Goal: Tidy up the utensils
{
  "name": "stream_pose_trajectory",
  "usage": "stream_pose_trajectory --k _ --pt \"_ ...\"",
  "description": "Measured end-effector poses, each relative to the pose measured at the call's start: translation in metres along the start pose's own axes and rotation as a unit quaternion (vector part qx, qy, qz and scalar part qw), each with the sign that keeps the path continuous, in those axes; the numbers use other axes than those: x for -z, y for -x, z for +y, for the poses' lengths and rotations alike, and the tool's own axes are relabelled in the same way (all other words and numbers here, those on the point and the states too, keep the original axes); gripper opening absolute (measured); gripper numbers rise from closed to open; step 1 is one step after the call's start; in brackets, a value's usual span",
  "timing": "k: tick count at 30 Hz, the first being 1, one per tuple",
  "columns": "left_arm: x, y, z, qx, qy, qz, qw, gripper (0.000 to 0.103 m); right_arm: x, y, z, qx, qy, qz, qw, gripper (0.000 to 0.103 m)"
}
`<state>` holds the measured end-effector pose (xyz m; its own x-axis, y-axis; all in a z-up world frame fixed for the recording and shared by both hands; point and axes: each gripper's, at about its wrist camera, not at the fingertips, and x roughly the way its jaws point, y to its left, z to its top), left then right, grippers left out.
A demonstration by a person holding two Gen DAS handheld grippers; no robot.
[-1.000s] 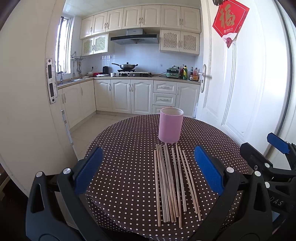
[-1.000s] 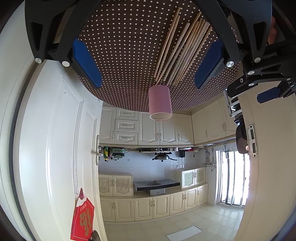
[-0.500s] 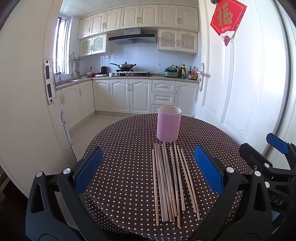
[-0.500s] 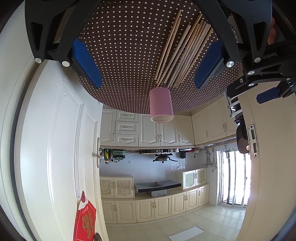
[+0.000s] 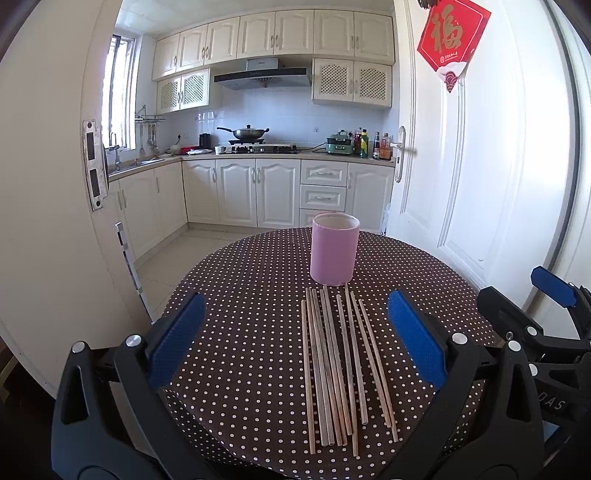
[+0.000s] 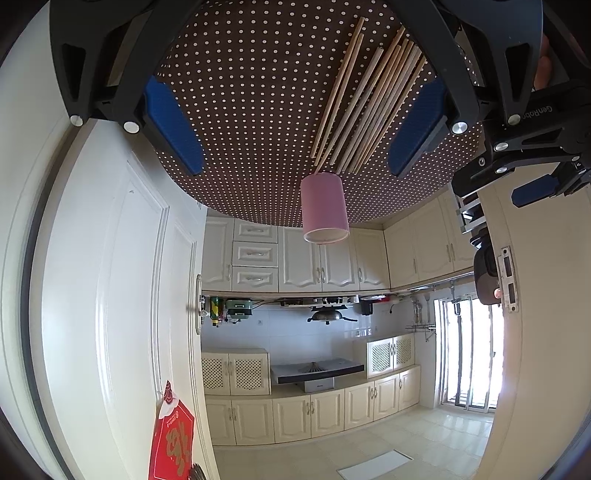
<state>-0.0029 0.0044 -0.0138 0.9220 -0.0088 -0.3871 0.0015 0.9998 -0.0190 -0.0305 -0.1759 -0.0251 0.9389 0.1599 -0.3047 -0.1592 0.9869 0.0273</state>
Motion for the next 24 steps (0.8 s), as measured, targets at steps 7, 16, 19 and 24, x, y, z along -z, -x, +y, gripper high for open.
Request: stream_pose_trajectory --k 7,16,19,24 --pt "0.001 -0.01 0.003 0.004 0.005 0.017 0.9998 0.097 0.002 -0.014 -0.004 -0.018 -0.023 0.033 0.999 0.096" --pt "0.006 -0.033 0.01 0.006 0.012 0.052 0.9986 0.097 0.007 -0.034 -0.009 -0.017 -0.054 0.066 0.996 0.096" --pt "0.008 -0.043 0.013 0.002 0.021 0.07 0.9973 0.097 0.01 -0.042 -0.009 -0.016 -0.054 0.082 0.995 0.096" --pt "0.013 -0.06 0.017 -0.017 0.022 0.089 0.9956 0.097 0.016 -0.057 -0.015 -0.014 -0.066 0.11 0.992 0.096"
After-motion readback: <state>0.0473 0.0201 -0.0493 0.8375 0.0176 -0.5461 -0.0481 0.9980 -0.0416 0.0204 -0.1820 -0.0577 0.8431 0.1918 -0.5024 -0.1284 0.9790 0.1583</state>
